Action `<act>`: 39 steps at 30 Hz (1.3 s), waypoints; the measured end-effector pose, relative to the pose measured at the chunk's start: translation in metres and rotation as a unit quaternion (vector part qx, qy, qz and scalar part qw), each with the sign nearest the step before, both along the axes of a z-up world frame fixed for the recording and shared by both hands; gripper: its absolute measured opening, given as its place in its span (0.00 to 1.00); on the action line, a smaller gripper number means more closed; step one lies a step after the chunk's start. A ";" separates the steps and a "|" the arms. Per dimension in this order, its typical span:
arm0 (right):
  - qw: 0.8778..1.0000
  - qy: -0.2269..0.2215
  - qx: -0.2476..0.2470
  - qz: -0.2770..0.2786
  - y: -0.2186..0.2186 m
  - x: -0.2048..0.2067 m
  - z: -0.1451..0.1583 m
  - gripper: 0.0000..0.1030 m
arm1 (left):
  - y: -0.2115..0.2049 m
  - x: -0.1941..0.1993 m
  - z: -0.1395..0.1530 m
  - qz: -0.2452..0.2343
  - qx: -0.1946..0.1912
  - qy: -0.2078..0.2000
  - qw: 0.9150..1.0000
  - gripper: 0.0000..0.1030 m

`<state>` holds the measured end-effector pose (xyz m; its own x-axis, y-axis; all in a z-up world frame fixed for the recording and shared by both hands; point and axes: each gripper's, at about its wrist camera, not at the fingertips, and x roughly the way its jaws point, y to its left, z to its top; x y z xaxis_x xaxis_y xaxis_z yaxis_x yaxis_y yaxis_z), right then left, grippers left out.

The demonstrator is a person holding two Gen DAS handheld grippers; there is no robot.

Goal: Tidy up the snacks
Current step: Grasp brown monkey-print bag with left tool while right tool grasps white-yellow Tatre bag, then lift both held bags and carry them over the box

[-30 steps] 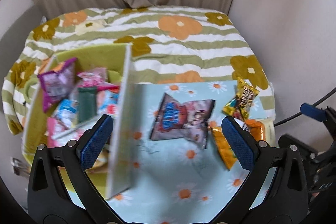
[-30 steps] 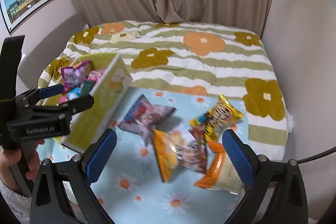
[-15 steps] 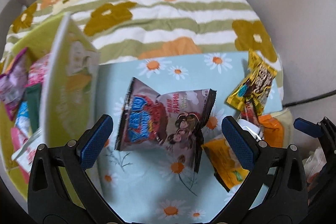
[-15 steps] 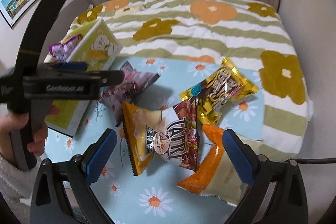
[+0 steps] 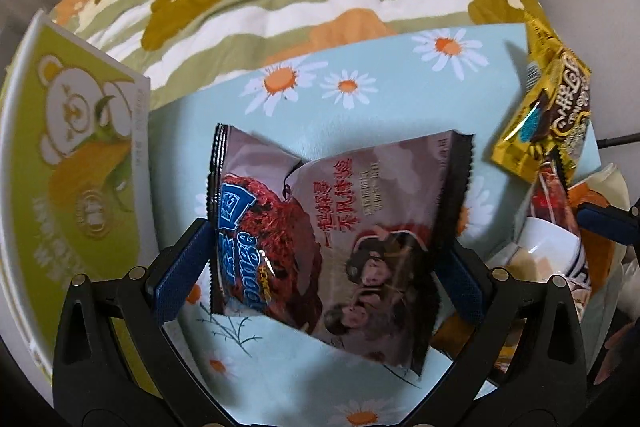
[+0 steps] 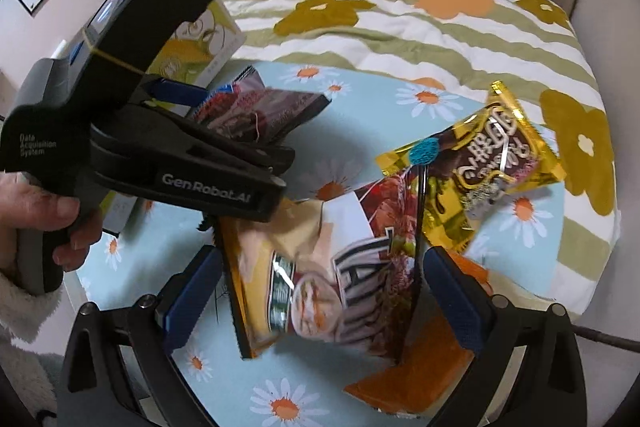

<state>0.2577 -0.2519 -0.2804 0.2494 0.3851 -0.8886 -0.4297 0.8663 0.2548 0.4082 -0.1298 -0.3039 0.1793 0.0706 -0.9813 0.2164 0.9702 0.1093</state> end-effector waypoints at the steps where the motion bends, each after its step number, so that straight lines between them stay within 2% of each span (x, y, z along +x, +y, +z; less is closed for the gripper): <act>1: 1.000 0.001 -0.001 0.002 0.001 0.001 -0.001 0.97 | 0.004 0.001 -0.003 0.005 -0.008 0.007 1.000 0.97; 2: 1.000 0.002 -0.003 0.005 0.003 0.001 -0.002 0.97 | 0.005 0.001 -0.005 0.007 -0.014 0.009 1.000 0.95; 4: 1.000 0.002 -0.011 0.014 0.008 0.003 -0.005 0.97 | 0.013 0.001 -0.009 0.016 -0.016 0.012 1.000 0.81; 7: 0.999 -0.004 -0.020 0.030 0.014 0.003 -0.006 0.98 | 0.022 -0.001 -0.010 0.026 -0.027 0.011 0.999 0.78; 15: 0.997 -0.011 -0.044 0.066 0.028 0.003 -0.012 0.98 | 0.037 -0.014 -0.007 0.041 -0.033 0.013 0.999 0.76; 23: 0.997 0.009 -0.021 0.068 0.031 0.016 -0.020 0.99 | 0.047 -0.036 -0.009 0.049 -0.025 0.010 0.998 0.75; 27: 0.995 0.009 -0.031 0.094 0.041 0.021 -0.024 1.00 | 0.049 -0.042 -0.008 0.054 -0.028 0.005 0.998 0.74; 39: 0.989 -0.006 -0.051 0.142 0.052 -0.003 -0.032 1.00 | 0.050 -0.055 -0.007 0.048 -0.020 -0.011 0.999 0.70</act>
